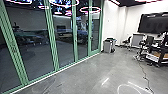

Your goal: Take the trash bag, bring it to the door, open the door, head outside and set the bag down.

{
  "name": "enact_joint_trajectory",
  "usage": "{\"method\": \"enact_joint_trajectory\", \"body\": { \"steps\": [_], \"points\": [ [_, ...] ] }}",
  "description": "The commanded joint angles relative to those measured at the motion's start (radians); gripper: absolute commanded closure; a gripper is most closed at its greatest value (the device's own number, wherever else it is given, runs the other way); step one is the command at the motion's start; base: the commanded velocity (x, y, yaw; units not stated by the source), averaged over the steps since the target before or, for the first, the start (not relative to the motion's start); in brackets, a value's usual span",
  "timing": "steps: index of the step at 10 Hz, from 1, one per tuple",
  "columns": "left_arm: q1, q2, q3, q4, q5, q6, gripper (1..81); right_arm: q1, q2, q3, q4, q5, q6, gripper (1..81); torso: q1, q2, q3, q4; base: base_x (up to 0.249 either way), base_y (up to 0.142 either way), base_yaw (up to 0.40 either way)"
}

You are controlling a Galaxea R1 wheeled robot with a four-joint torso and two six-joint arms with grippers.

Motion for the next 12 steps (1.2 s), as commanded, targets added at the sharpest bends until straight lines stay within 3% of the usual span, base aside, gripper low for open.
{"method": "enact_joint_trajectory", "body": {
  "steps": [1, 3, 12],
  "points": [
    [-0.066, -0.001, 0.002, 0.0, 0.07, 0.007, 81.1, 0.055, 0.002, 0.005, -0.006, -0.056, -0.004, 1.0, 0.0, 0.0, 0.0, 0.0, 0.113, -0.073, 0.0],
    [-0.066, -0.003, 0.002, 0.0, 0.07, 0.007, 81.1, 0.054, 0.004, 0.005, -0.006, -0.056, -0.004, 1.0, 0.0, 0.0, 0.0, 0.0, 0.114, -0.066, 0.0],
    [-0.068, -0.001, 0.002, 0.0, 0.07, 0.007, 81.1, 0.057, 0.007, 0.005, -0.008, -0.056, -0.004, 1.0, 0.0, 0.0, 0.0, 0.0, 0.126, 0.0, 0.0]
  ]
}}
